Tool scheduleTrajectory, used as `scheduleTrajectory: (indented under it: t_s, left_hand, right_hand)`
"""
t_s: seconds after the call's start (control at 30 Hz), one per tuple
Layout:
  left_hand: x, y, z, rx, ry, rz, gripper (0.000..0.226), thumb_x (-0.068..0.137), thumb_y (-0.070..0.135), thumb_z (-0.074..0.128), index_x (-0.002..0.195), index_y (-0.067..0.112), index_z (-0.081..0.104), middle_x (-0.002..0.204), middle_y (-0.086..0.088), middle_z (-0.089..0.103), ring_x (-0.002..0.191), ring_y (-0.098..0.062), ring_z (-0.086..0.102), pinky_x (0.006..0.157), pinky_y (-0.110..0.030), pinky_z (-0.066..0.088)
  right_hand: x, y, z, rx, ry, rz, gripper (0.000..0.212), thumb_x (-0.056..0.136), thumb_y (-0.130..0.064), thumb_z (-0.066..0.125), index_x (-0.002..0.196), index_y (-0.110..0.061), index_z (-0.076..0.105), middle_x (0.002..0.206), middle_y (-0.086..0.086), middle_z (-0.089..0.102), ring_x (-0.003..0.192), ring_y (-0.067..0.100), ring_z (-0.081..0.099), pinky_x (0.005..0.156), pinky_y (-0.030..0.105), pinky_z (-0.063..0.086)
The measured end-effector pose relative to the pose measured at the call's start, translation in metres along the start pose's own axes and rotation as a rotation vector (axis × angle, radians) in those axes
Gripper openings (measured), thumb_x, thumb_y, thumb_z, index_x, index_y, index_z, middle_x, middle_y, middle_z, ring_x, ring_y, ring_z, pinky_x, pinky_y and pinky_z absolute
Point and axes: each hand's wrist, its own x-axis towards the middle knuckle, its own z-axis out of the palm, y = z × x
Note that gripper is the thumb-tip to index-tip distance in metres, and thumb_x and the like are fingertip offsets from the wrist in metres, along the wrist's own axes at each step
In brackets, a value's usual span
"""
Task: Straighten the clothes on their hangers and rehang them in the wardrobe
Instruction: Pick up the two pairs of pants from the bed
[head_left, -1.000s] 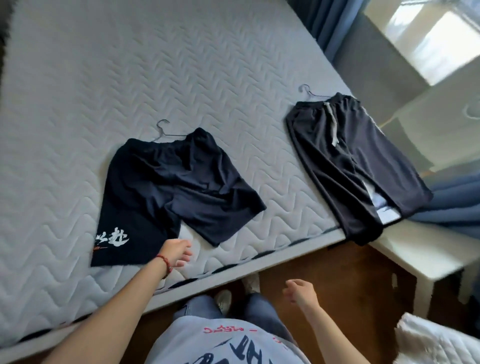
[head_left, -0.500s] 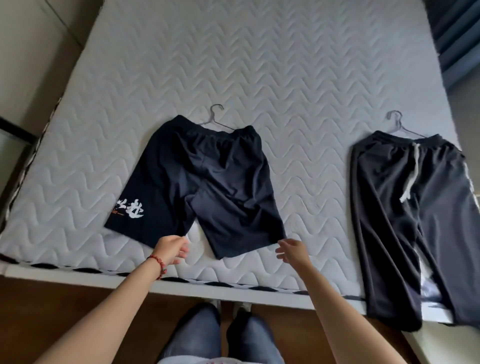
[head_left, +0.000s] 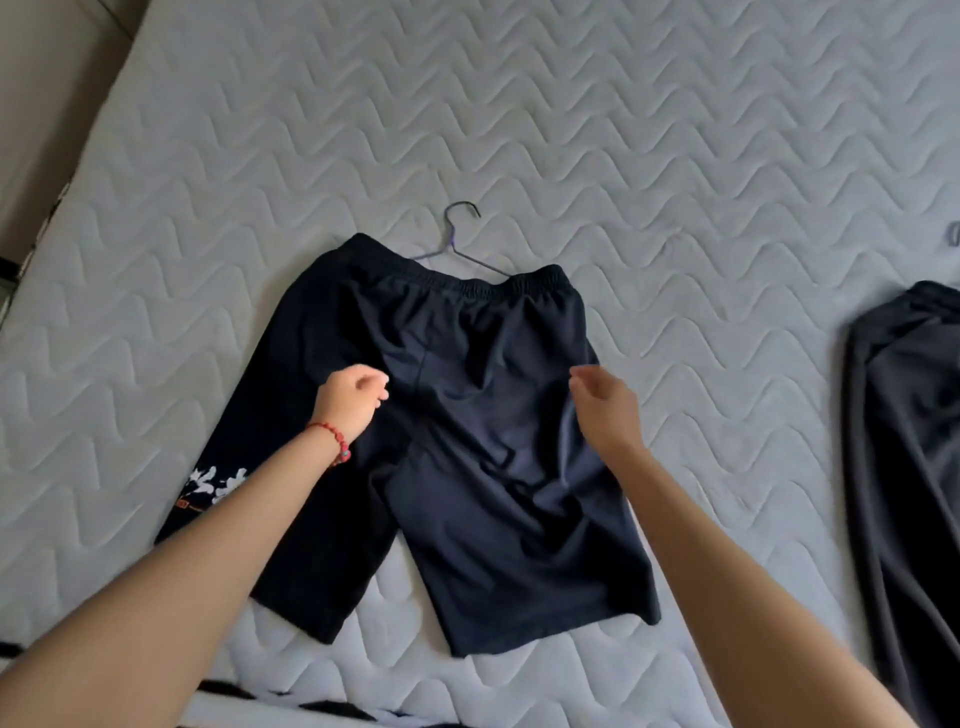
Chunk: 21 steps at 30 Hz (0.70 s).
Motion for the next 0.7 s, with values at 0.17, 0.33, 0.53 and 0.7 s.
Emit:
scheduleTrajectory:
  t_s: [0.17, 0.33, 0.53, 0.7]
  left_hand:
    - [0.099, 0.011, 0.004, 0.207, 0.219, 0.177, 0.022, 0.089, 0.012, 0.048, 0.099, 0.007, 0.067, 0.101, -0.016, 0.068, 0.100, -0.032, 0.061, 0.088, -0.034, 0.045]
    - [0.176, 0.025, 0.018, 0.522, 0.312, 0.431, 0.032, 0.092, 0.017, 0.045, 0.120, 0.009, 0.057, 0.128, -0.014, 0.054, 0.120, -0.033, 0.045, 0.098, -0.043, 0.038]
    - [0.231, 0.030, 0.042, 0.765, 0.244, 0.525, 0.037, 0.094, 0.026, 0.042, 0.128, 0.014, 0.051, 0.138, -0.007, 0.048, 0.129, -0.026, 0.039, 0.103, -0.039, 0.027]
    - [0.235, 0.030, 0.054, 0.799, 0.285, 0.543, 0.025, 0.092, 0.023, 0.047, 0.110, 0.013, 0.059, 0.123, -0.011, 0.056, 0.118, -0.031, 0.045, 0.096, -0.040, 0.029]
  right_hand:
    - [0.089, -0.032, 0.028, -0.199, 0.188, -0.289, 0.035, 0.092, -0.016, 0.049, 0.125, -0.008, 0.054, 0.131, 0.012, 0.052, 0.123, 0.029, 0.043, 0.101, 0.031, 0.031]
    - [0.150, -0.033, 0.055, -0.381, 0.198, -0.354, 0.043, 0.094, -0.023, 0.045, 0.135, -0.011, 0.043, 0.143, 0.008, 0.040, 0.132, 0.027, 0.034, 0.109, 0.040, 0.028]
    - [0.176, 0.003, 0.077, -0.533, 0.204, -0.365, 0.049, 0.095, -0.031, 0.044, 0.140, -0.012, 0.036, 0.145, 0.007, 0.036, 0.136, 0.027, 0.026, 0.107, 0.043, 0.029]
    - [0.181, 0.011, 0.082, -0.521, 0.245, -0.414, 0.049, 0.095, -0.030, 0.047, 0.139, -0.012, 0.037, 0.144, 0.007, 0.036, 0.136, 0.026, 0.025, 0.106, 0.042, 0.030]
